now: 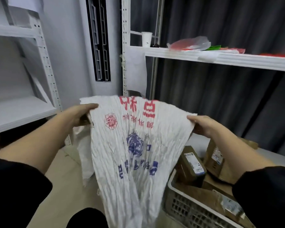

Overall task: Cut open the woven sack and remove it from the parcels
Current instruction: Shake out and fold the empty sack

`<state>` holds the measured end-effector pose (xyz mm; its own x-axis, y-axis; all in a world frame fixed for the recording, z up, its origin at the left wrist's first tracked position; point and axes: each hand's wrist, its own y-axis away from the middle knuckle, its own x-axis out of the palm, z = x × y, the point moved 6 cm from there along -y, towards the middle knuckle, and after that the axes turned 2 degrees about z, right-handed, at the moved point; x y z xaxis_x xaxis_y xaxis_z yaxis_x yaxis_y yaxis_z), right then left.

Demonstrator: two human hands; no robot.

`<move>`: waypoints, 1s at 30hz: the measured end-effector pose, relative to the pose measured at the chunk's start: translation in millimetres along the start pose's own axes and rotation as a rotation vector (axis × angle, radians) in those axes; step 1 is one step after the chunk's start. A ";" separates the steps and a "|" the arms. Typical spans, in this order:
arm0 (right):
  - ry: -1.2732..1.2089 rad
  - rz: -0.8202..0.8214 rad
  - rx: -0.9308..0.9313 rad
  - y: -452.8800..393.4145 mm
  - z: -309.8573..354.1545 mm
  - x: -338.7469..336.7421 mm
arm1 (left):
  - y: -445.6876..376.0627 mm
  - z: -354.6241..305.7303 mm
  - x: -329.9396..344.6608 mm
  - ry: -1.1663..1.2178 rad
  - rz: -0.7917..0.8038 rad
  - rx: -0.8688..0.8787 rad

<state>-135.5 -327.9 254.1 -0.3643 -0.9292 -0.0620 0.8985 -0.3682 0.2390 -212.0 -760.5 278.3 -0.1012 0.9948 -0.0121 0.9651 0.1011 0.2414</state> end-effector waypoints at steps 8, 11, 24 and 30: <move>-0.183 -0.432 -0.144 -1.9 27.8 -61.6 | -6.4 -45.0 -64.9 -0.201 -0.272 0.343; -0.059 -0.449 -0.256 2.6 40.1 -57.0 | 1.7 -55.4 -78.8 -0.272 -0.564 0.503; 0.087 -0.171 -0.399 4.3 65.3 22.5 | -4.4 -68.7 -29.4 -0.487 -0.211 0.600; -0.091 -0.173 -0.194 -2.7 52.2 1.3 | -5.9 -57.3 -92.2 -0.572 -0.608 0.486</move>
<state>-151.2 -326.5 304.0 -0.5293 -0.8484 0.0035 0.8478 -0.5287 0.0420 -222.2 -853.6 333.6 -0.6073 0.6136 -0.5046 0.7945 0.4670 -0.3882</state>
